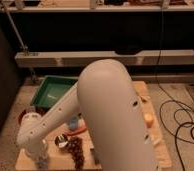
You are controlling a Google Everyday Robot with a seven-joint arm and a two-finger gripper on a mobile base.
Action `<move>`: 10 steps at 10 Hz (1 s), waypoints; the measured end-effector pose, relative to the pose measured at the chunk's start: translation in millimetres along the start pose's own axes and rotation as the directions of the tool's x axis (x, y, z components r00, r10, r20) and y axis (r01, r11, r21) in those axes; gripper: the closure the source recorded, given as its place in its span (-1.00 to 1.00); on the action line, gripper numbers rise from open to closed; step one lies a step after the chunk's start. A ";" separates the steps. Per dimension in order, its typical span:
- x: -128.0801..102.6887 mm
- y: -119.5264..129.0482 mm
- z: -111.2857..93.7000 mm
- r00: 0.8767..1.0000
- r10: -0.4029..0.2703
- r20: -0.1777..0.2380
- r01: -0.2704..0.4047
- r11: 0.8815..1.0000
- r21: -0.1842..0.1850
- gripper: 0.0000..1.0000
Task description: Wipe table surface with towel
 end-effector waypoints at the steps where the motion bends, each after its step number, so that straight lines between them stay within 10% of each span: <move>1: 7.7 11.8 -6.2 1.000 0.019 -0.007 -0.019 1.000 -0.014 1.00; 10: 77.6 41.4 -20.0 0.997 0.069 -0.047 -0.070 0.997 -0.030 1.00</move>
